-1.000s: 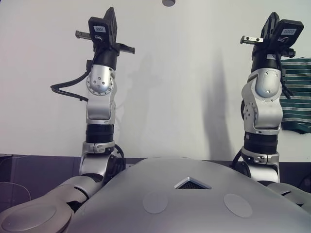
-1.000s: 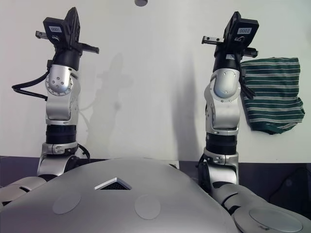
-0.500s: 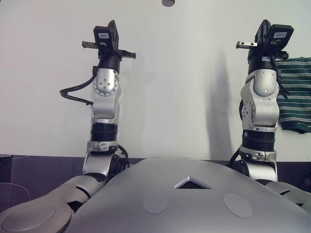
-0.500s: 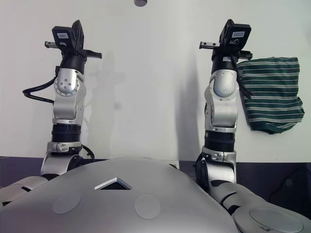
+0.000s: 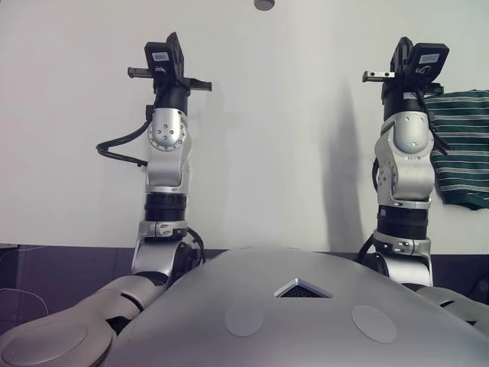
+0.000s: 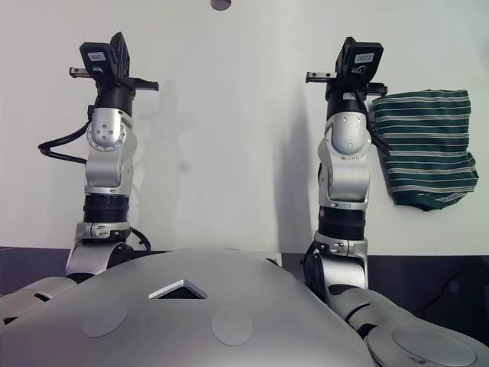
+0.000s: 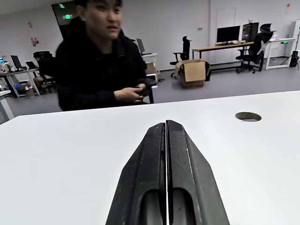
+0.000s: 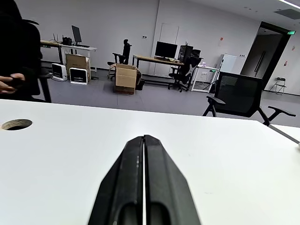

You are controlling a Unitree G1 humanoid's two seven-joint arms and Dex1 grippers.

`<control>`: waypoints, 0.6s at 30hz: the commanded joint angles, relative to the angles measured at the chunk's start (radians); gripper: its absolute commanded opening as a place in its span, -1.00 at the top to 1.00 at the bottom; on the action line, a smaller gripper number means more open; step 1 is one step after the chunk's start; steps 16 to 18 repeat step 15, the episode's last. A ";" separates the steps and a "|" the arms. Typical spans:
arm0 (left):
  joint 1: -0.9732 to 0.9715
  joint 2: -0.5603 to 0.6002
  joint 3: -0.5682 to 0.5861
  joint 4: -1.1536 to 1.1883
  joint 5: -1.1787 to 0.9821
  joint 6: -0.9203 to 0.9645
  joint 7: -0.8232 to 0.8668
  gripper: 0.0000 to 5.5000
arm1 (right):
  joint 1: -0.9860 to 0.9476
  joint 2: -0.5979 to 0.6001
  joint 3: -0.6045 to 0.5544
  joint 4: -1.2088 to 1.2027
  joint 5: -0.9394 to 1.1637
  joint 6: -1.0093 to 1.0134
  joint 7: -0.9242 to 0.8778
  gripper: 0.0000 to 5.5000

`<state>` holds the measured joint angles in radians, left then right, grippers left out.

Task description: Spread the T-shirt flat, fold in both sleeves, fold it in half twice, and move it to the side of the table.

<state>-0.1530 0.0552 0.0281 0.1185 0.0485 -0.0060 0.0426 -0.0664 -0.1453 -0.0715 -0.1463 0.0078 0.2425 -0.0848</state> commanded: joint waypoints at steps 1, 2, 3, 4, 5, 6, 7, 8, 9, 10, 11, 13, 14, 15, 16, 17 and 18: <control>-0.053 0.020 0.011 0.031 -0.007 -0.004 -0.017 0.99 | -0.029 0.020 -0.005 0.021 -0.007 -0.004 -0.013 1.00; -0.061 0.023 0.020 0.043 -0.010 -0.002 -0.015 0.99 | -0.040 0.022 -0.007 0.031 -0.009 -0.007 -0.013 1.00; -0.066 0.020 0.029 0.046 -0.020 0.002 -0.017 0.99 | -0.043 0.020 -0.014 0.038 -0.006 -0.011 -0.008 1.00; -0.068 0.021 0.031 0.043 -0.021 0.008 -0.017 0.99 | -0.042 0.018 -0.021 0.040 -0.004 -0.013 -0.007 1.00; -0.069 0.024 0.034 0.042 -0.022 0.012 -0.019 0.99 | -0.043 0.019 -0.024 0.044 -0.005 -0.014 -0.008 1.00; -0.069 0.029 0.035 0.048 -0.022 0.011 -0.025 0.99 | -0.044 0.023 -0.024 0.052 -0.006 -0.019 -0.009 1.00; -0.072 0.030 0.036 0.056 -0.024 0.007 -0.028 0.99 | -0.046 0.028 -0.026 0.062 -0.007 -0.026 -0.013 1.00; -0.077 0.030 0.039 0.065 -0.022 0.004 -0.026 0.99 | -0.049 0.034 -0.027 0.072 -0.007 -0.032 -0.017 1.00; -0.085 0.029 0.045 0.077 -0.024 0.005 -0.020 0.99 | -0.054 0.040 -0.027 0.082 -0.009 -0.036 -0.022 1.00; -0.094 0.027 0.056 0.086 -0.036 0.004 -0.019 0.99 | -0.062 0.048 -0.022 0.087 -0.011 -0.038 -0.024 1.00; -0.099 0.027 0.062 0.089 -0.040 0.004 -0.017 0.99 | -0.069 0.051 -0.017 0.084 -0.012 -0.033 -0.022 1.00; -0.103 0.031 0.067 0.101 -0.038 0.002 -0.013 0.99 | -0.065 0.047 -0.009 0.077 -0.022 -0.035 -0.011 1.00; -0.103 0.032 0.069 0.108 -0.035 0.006 -0.007 0.99 | -0.055 0.040 -0.011 0.079 -0.026 -0.040 -0.008 1.00; -0.100 0.029 0.075 0.106 -0.041 0.015 -0.003 0.99 | -0.041 0.038 -0.027 0.085 -0.021 -0.037 -0.014 1.00; -0.100 0.029 0.075 0.106 -0.041 0.015 -0.003 0.99 | -0.041 0.038 -0.027 0.085 -0.021 -0.037 -0.014 1.00; -0.100 0.029 0.075 0.106 -0.041 0.015 -0.003 0.99 | -0.041 0.038 -0.027 0.085 -0.021 -0.037 -0.014 1.00; -0.100 0.029 0.075 0.106 -0.041 0.015 -0.003 0.99 | -0.041 0.038 -0.027 0.085 -0.021 -0.037 -0.014 1.00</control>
